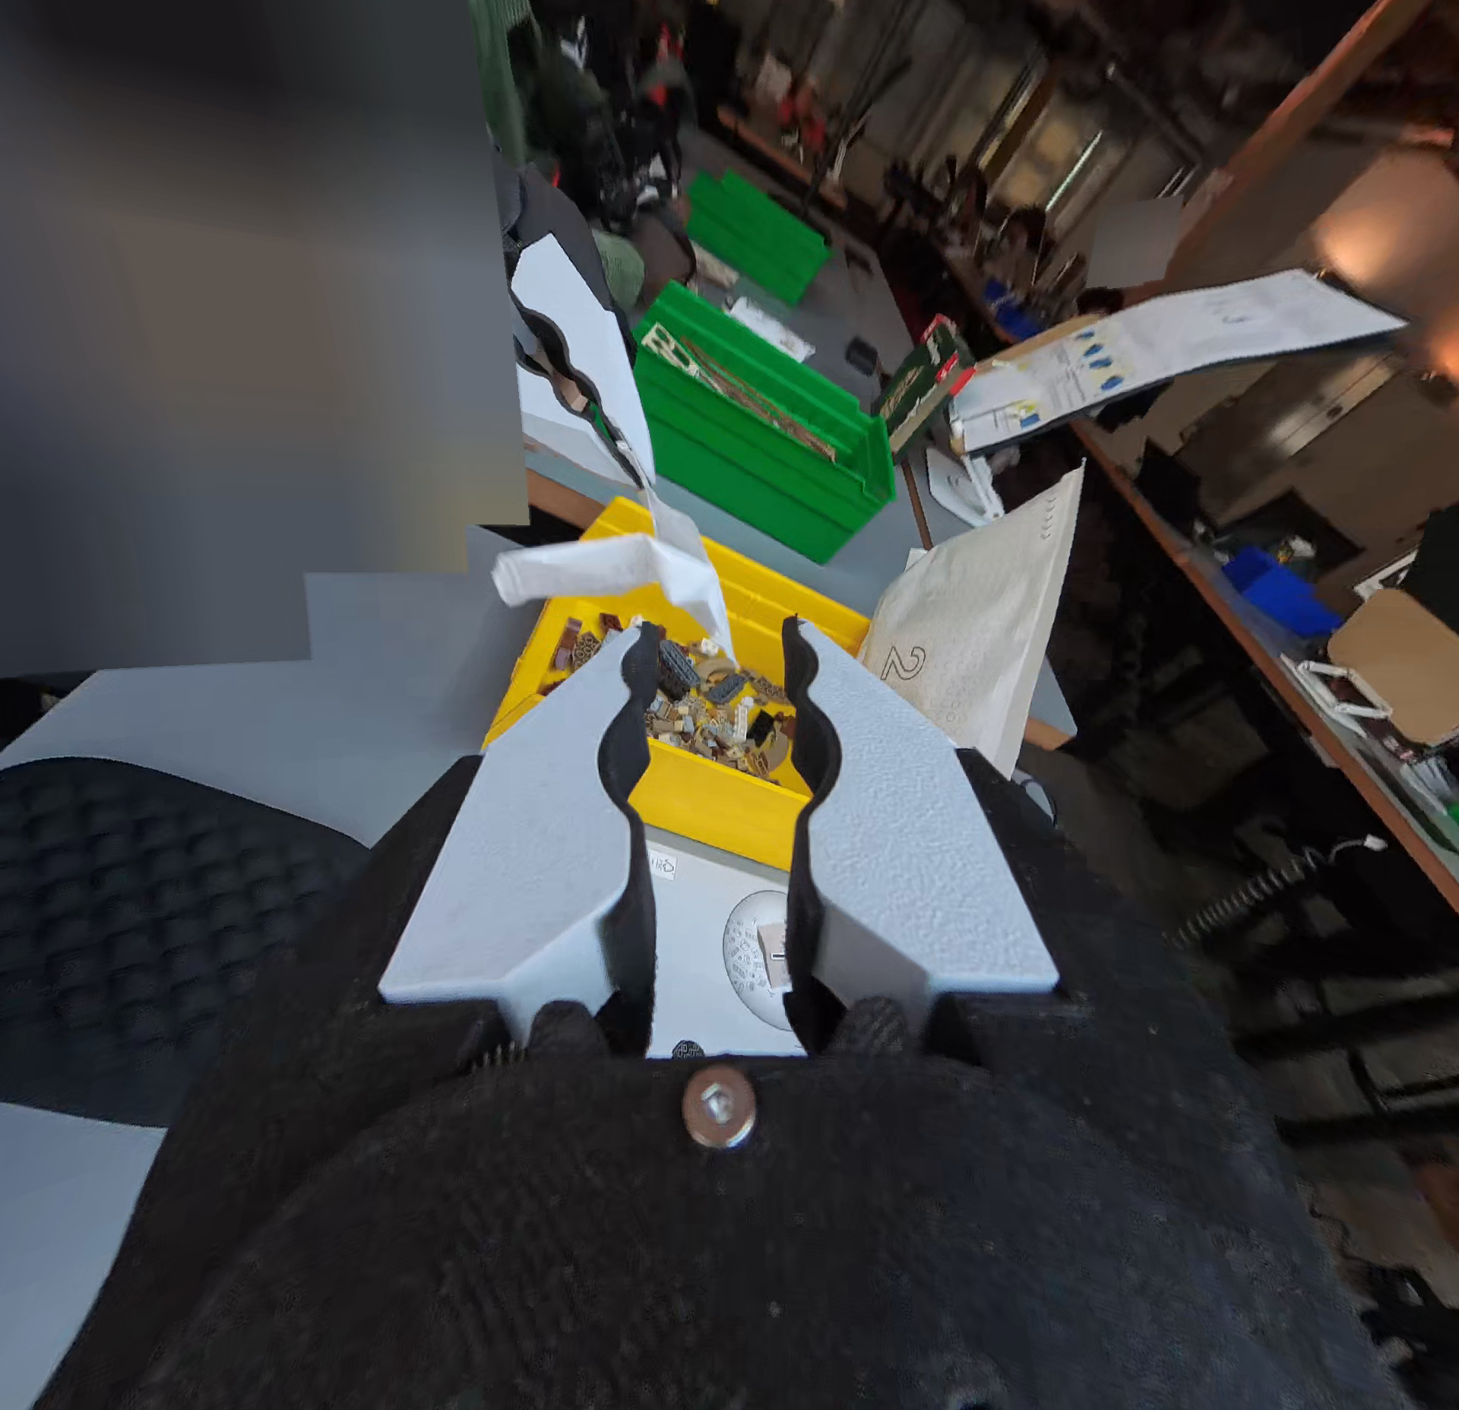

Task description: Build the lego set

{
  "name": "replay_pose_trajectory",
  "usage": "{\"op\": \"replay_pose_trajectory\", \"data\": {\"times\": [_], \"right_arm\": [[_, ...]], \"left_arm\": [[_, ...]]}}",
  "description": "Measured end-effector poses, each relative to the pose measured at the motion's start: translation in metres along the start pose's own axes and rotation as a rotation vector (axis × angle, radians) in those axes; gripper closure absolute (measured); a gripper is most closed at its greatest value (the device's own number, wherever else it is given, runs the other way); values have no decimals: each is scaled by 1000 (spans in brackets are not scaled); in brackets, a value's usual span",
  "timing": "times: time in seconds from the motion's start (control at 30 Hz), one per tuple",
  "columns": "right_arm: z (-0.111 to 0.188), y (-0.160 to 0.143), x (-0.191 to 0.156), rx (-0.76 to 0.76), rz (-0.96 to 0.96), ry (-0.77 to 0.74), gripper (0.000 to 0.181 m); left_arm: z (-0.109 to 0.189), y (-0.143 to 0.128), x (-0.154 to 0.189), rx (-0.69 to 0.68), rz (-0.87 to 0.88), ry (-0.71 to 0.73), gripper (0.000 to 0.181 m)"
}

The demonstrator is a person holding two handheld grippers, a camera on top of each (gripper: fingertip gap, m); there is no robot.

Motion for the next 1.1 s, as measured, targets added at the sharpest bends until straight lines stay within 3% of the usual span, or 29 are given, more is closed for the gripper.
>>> {"op": "replay_pose_trajectory", "data": {"times": [0.03,0.1,0.2,0.33,0.47,0.87,1.1], "right_arm": [[10,-2,-1,41,-7,4,149],[16,-9,-11,73,-20,28,150],[4,-15,-32,26,116,69,150],[-2,6,-48,109,188,93,162],[6,29,-56,188,212,97,174],[9,41,-67,110,339,47,166],[27,60,-71,210,318,63,176]], "left_arm": [[3,11,2,47,14,-17,181],[6,32,8,135,40,-64,181],[8,59,20,232,44,-126,181],[9,78,31,290,20,-173,181],[13,90,36,331,-14,-187,181],[15,101,30,376,-28,-137,181],[18,108,32,388,-44,-144,181]]}}
Point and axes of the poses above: each gripper's, where its closed fingertips meet, z back along the fingers, y out of its top, x = y × z across the jaws, the point moved 1 cm from there along z, back along the fingers, and after that the axes turned 8 degrees about x, right-handed, at the moved point
